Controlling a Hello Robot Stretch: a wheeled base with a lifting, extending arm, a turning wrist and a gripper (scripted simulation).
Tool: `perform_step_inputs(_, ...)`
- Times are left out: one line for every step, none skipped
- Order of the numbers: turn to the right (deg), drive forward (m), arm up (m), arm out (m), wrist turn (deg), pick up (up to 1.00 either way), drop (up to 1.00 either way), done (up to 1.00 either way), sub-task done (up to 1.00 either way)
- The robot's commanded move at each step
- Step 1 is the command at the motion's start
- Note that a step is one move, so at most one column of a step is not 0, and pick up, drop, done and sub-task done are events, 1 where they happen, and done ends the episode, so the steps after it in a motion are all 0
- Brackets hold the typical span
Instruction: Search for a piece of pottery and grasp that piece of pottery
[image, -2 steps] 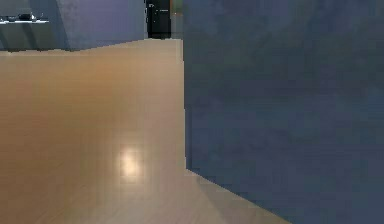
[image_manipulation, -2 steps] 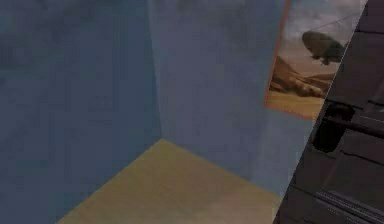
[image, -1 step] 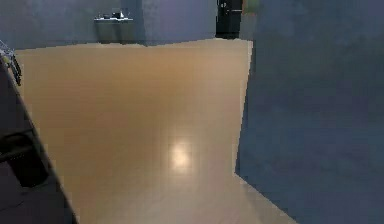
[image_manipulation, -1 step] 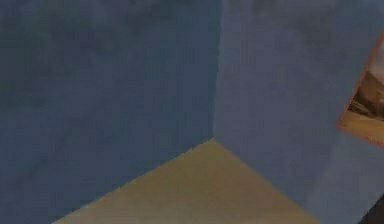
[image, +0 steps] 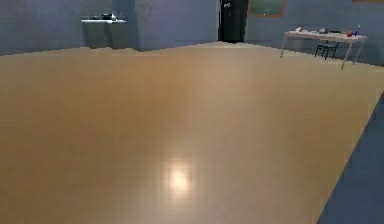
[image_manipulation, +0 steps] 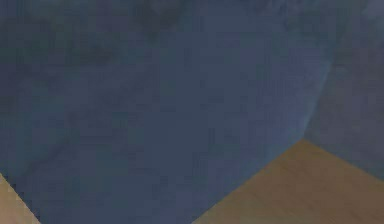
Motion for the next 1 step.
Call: perform_step_inputs(-3.0,0.00,0.00,0.00,0.0,0.00,0.00,0.00,0.00)
